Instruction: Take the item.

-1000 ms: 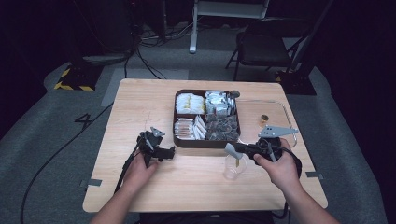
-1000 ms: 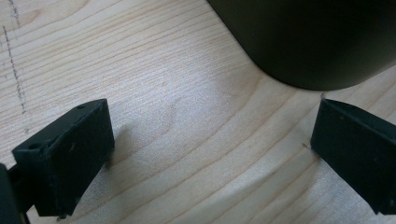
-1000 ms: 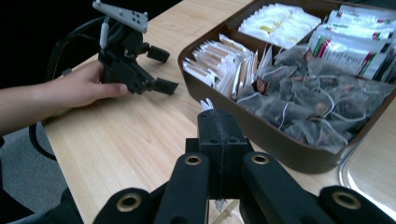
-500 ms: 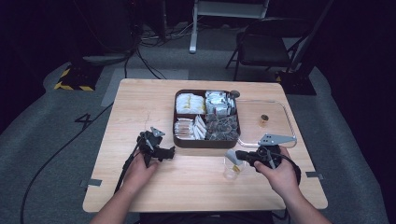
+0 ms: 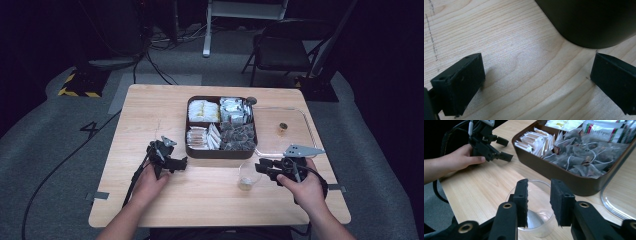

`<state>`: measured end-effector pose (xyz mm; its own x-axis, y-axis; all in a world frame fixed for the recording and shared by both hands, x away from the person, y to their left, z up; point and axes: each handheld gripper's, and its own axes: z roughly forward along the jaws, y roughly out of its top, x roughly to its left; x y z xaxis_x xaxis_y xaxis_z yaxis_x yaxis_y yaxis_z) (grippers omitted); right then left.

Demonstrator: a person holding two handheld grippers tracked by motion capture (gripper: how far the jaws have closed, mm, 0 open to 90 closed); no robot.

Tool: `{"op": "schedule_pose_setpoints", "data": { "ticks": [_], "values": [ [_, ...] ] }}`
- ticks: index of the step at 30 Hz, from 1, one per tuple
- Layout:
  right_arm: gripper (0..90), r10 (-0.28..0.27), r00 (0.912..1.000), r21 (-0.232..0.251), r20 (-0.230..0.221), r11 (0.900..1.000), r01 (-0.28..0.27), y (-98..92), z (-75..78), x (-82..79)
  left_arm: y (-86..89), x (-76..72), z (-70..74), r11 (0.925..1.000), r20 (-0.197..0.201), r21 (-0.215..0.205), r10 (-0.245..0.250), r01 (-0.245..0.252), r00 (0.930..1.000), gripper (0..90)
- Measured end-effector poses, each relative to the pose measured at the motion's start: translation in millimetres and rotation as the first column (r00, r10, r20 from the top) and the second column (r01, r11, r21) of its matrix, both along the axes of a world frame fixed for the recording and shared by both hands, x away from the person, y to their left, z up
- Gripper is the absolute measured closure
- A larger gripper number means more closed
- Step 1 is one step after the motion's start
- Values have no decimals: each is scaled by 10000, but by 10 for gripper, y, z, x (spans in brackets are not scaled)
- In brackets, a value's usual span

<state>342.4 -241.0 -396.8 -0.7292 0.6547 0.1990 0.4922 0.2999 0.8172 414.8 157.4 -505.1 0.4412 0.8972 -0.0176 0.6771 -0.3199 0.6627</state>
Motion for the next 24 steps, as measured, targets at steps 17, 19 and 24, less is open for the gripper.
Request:
{"op": "schedule_pose_setpoints", "data": {
  "ticks": [17, 19, 24],
  "values": [
    [594, -1796, 9836, -854, 190, 9798, 1806, -564, 48, 165, -2, 2, 0, 10000, -1, -10, 14, -14, 10000, 0],
    [592, -2038, 9788, -998, 192, 9737, 2047, -643, 21, 186, -2, 2, 0, 10000, 0, -11, 17, -17, 10000, 0],
    [584, -2619, 9649, -1311, 168, 9562, 2618, -831, -61, 218, -2, 2, 0, 10000, -1, -10, 16, -16, 10000, 0]
  ]
}}
